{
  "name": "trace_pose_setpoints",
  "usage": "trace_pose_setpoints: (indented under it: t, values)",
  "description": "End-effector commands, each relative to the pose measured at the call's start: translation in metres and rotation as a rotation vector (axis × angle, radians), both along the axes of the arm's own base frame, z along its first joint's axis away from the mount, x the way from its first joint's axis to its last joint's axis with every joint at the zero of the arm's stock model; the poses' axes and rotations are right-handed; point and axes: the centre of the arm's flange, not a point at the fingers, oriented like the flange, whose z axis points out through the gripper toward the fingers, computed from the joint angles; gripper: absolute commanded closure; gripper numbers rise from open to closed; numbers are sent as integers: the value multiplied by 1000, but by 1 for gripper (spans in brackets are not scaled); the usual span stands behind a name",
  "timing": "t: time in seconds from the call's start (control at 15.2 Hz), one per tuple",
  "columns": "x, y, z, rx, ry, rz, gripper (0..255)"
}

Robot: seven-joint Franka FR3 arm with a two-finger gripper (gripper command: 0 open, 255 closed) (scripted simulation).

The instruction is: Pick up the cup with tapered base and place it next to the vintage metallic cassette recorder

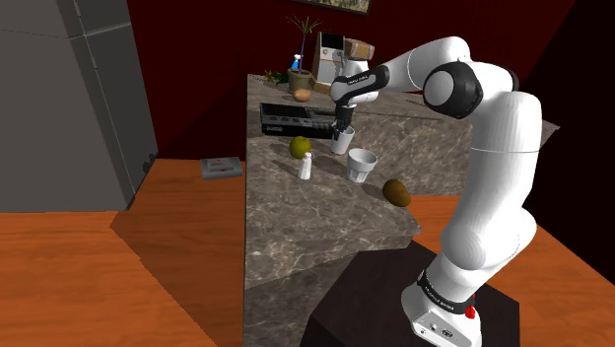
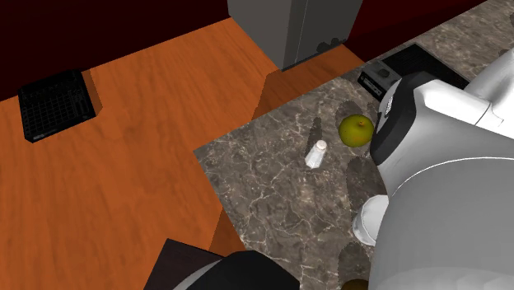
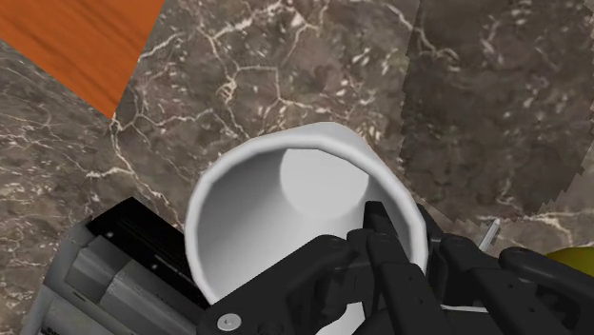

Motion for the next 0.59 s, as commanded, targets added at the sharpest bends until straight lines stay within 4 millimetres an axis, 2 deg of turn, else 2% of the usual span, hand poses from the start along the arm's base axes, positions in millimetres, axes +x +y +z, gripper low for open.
trace_pose_setpoints:
  t: [0.0, 0.13, 0.2, 0.53]
  values:
    - [0, 0, 0, 0, -1, 0, 255]
    - [0, 0, 0, 0, -1, 0, 255]
    - [0, 0, 0, 0, -1, 0, 0]
    - [0, 0, 0, 0, -1, 0, 0]
